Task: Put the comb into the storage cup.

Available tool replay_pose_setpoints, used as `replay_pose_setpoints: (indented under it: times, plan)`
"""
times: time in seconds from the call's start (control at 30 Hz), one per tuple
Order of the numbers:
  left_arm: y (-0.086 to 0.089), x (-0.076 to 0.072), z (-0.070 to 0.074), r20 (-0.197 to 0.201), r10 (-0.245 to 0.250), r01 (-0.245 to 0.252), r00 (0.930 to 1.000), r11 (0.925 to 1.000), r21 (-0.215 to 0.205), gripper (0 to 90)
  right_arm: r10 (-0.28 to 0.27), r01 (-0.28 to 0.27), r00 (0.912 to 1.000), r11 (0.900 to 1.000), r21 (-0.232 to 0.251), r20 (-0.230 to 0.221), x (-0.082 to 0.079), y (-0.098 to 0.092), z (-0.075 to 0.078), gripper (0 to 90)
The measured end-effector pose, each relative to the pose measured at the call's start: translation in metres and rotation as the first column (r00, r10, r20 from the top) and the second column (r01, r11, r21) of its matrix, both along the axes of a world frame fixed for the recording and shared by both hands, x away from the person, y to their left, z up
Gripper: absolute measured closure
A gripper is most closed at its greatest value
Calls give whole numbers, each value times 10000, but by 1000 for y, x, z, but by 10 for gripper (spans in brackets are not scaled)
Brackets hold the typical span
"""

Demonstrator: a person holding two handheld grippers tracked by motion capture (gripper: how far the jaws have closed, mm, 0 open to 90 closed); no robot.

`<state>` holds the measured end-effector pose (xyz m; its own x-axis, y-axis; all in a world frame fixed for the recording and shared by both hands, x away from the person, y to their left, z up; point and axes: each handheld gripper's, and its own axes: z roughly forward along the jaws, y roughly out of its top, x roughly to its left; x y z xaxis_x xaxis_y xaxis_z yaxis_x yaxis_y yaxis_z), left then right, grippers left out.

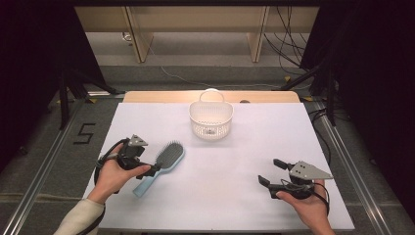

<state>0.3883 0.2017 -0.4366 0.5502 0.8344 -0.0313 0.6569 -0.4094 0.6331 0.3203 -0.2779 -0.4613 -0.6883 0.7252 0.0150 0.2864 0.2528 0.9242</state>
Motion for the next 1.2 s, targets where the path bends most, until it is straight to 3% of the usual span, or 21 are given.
replay_pose_setpoints:
  times: [0.07, 0.23, 0.33, 0.5, 0.57, 0.73, 0.97, 1.1, 1.2]
  plan:
    - [-2, 3, 0, -457, 40, -24, 9989, 9994, 357, 136, -28, 28, 10000, 10000, 4, -1, 0, 0, 0, 187]
    - [-10, 6, -4, -1533, -93, 275, 9881, 9928, 1169, 154, -76, 76, 10000, 10000, 6, 9, 1, -1, 0, 187]
    - [-13, 9, -7, -1972, -51, 372, 9803, 9865, 1593, 159, -70, 70, 10000, 10000, 7, 23, 1, -1, 0, 187]
    - [-19, 15, -11, -2413, -38, 486, 9704, 9825, 1801, 176, -81, 81, 10000, 10000, 5, 12, 1, -1, 0, 187]
    - [-21, 17, -12, -2701, -43, 639, 9628, 9752, 2120, 188, -71, 71, 10000, 10000, 8, 16, 1, -1, 0, 187]
    - [-27, 23, -17, -3032, 96, 707, 9529, 9649, 2528, 226, -76, 76, 10000, 10000, 2, 17, 1, -1, 0, 187]
    - [-30, 29, -24, -3294, 86, 876, 9442, 9571, 2761, 259, -64, 64, 10000, 10000, -8, 13, 1, -1, 0, 187]
    - [-31, 29, -27, -3553, 209, 804, 9345, 9601, 2678, 276, -78, 78, 10000, 10000, -3, 17, 1, -1, 0, 187]
    - [-30, 31, -28, -3593, 277, 762, 9328, 9593, 2718, 299, -67, 67, 10000, 10000, -7, 21, 1, -1, 0, 187]
